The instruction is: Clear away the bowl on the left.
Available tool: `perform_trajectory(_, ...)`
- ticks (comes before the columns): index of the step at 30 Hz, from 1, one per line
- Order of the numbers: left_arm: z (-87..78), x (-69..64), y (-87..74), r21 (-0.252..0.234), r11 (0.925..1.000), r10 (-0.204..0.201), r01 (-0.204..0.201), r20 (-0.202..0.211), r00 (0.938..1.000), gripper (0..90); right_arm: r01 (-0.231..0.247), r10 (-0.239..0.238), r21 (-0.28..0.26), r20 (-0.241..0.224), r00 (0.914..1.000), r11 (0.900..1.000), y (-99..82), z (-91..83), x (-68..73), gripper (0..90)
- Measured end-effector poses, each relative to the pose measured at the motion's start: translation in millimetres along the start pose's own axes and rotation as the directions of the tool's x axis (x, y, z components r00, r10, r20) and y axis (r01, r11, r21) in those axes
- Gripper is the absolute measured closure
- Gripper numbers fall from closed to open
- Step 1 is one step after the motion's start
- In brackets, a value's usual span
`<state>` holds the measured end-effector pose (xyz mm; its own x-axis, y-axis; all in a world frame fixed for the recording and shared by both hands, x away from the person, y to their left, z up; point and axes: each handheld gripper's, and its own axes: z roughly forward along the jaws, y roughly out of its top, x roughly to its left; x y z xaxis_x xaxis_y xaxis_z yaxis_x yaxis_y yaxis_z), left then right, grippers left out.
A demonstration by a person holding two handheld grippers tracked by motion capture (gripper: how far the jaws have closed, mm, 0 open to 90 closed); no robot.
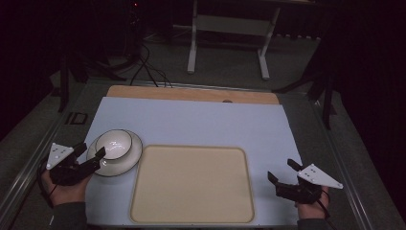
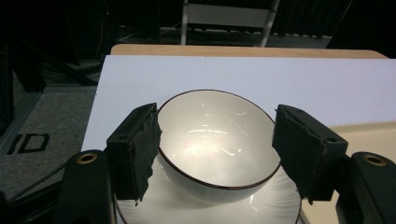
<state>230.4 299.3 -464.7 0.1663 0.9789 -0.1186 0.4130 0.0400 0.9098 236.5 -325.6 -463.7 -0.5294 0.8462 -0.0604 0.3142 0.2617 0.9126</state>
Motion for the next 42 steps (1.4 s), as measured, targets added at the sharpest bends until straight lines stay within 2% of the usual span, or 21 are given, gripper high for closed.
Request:
perform_trajectory(8, 0.2, -1.1, 0.0, -0.001, 1.0, 0.006, -0.006, 0.006, 1.0, 32.9, 0.025, -0.025, -0.008, -0.004, 0.9997, 0.9997, 1.5, -0.2, 2.9, 13.5)
perform_trajectory(16, 2.3, -2.6, 1.3, -0.007, 0.9999, 0.01, -0.01, 0.006, 0.9999, 32.9, 0.025, -0.025, -0.021, -0.004, 0.9997, 0.9995, 1.6, -0.7, 1.6, 13.5)
perform_trajectory(23, 11.2, -3.0, 4.3, -0.008, 1.0, 0.0, 0.0, 0.004, 1.0, 33.1, 0.053, -0.053, -0.033, 0.005, 0.9986, 0.9981, 2.8, -0.6, 4.1, 13.5)
perform_trajectory(33, 14.2, 1.9, 5.9, 0.0, 0.9992, -0.039, 0.039, 0.012, 0.9992, 33.0, 0.055, -0.054, -0.052, 0.009, 0.9985, 0.9971, 3.4, -3.1, 3.7, 13.5)
perform_trajectory(42, 24.9, 5.2, 10.1, 0.023, 0.999, -0.038, 0.039, -0.001, 0.9993, 33.0, 0.06, -0.06, -0.067, 0.011, 0.9981, 0.9959, 4.0, -4.1, 4.3, 13.5)
